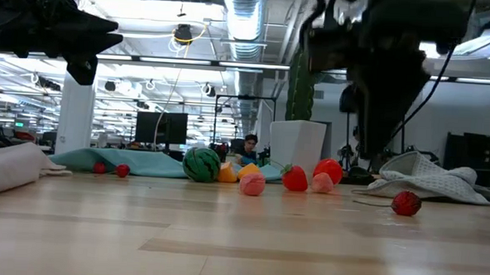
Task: Pick and placing Produce into tupperware
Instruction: Put the cherry into the black bin
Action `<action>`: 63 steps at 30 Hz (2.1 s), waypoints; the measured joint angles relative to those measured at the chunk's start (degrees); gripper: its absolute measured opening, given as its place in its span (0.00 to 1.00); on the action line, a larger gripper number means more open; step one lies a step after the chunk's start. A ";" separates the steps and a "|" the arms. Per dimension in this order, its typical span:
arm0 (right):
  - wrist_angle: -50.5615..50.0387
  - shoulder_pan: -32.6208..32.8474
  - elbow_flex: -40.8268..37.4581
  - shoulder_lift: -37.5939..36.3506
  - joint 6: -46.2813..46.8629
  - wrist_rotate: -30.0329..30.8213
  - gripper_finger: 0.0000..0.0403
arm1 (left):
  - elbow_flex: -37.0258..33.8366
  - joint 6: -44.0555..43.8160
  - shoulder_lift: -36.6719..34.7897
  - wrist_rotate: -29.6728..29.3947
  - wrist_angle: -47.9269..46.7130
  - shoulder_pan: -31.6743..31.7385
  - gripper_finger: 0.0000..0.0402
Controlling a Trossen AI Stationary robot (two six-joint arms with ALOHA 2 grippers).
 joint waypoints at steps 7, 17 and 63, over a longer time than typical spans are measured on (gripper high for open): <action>0.83 0.20 0.02 3.22 -0.68 -1.09 0.33 | 0.00 0.00 0.00 0.00 -0.59 0.00 0.21; 2.82 0.55 0.30 6.14 -0.23 -2.42 0.33 | 0.00 0.00 0.00 0.00 -1.03 0.01 0.21; 5.26 1.28 0.72 9.11 5.96 -1.91 0.30 | 0.02 0.00 0.02 -0.08 -2.37 0.00 0.21</action>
